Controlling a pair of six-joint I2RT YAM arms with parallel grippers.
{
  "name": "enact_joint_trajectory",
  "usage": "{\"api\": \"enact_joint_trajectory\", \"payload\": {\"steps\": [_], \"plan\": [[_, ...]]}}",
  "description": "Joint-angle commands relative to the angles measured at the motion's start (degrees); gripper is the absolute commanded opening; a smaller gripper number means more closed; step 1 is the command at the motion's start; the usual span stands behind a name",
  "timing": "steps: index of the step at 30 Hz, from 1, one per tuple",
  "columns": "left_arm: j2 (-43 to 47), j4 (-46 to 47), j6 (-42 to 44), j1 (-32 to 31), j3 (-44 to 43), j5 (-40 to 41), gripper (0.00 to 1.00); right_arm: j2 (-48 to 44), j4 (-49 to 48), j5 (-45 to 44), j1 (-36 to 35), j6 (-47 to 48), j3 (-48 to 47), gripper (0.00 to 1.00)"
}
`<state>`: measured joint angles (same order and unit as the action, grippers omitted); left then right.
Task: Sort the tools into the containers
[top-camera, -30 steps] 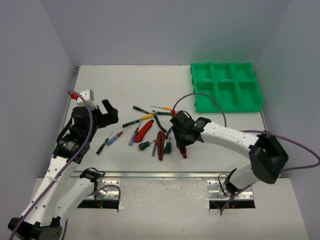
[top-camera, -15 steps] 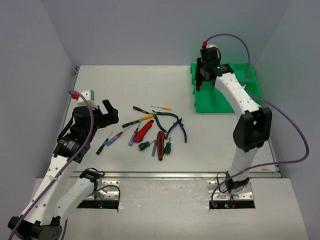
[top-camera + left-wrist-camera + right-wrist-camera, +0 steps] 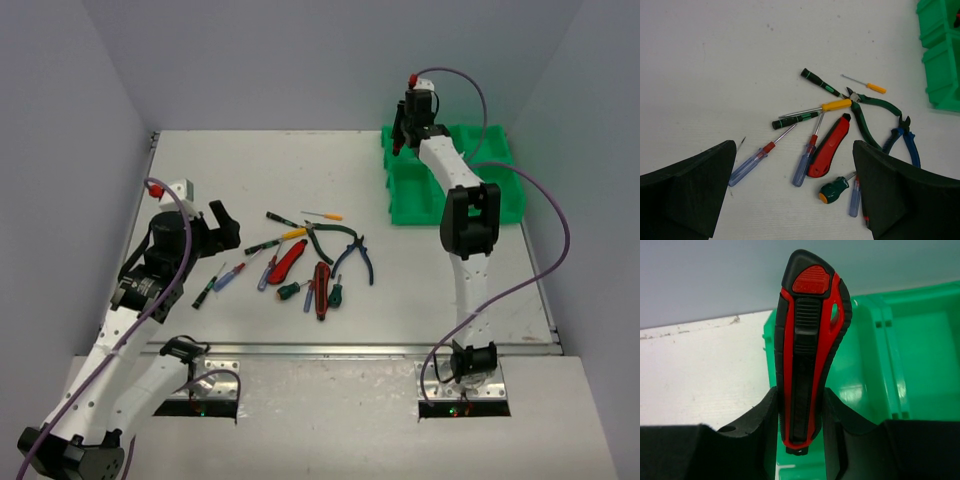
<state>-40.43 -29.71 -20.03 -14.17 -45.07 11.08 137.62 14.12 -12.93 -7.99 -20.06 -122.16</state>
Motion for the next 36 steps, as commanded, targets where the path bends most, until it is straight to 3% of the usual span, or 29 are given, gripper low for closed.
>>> {"api": "enact_joint_trajectory", "payload": {"steps": [1,5,7,8,14,19,24,27,30,31,33,36], "plan": [[-0.01,2.73,-0.18,0.19,-0.02,-0.81,1.00,2.90,-8.75,2.23,0.35,1.81,-7.57,0.00],[-0.18,2.76,-0.10,0.20,-0.02,-1.18,1.00,1.01,-12.75,1.27,0.50,3.23,1.24,0.01],[-0.18,2.84,-0.10,0.14,-0.02,-1.45,1.00,-0.16,-13.41,1.41,0.43,3.89,4.23,0.07],[-0.18,2.91,-0.10,0.16,0.03,-1.54,1.00,-0.78,-13.41,1.50,0.43,3.93,5.32,0.13],[-0.23,2.94,-0.01,0.20,0.07,-1.67,1.00,-5.59,-13.27,2.06,0.43,2.62,8.96,0.71],[-0.10,2.91,-0.01,0.20,-0.01,-1.67,1.00,-13.32,-11.64,3.61,0.05,2.08,8.51,0.94],[-0.35,2.88,0.08,0.20,-0.07,-1.37,1.00,-21.33,-1.54,2.49,-2.30,1.53,7.33,0.99],[-0.08,2.54,-0.01,0.29,-0.48,0.25,1.00,-28.31,12.05,-0.98,-7.42,-3.01,13.08,0.99],[0.45,2.03,-0.44,0.37,-0.73,2.31,1.00,-38.56,9.90,-7.47,-16.56,-8.05,36.02,0.99],[0.63,2.01,-0.46,0.38,-0.81,2.74,1.00,-41.11,7.62,-10.27,-19.70,-8.13,36.57,0.99],[1.07,1.61,-0.84,0.38,-0.75,3.68,1.00,-45.10,4.74,-17.98,-29.78,-10.33,48.90,0.99],[1.42,1.30,-1.15,0.46,-0.90,4.50,1.00,-46.01,4.77,-17.13,-36.81,-17.95,55.02,0.99]]}}
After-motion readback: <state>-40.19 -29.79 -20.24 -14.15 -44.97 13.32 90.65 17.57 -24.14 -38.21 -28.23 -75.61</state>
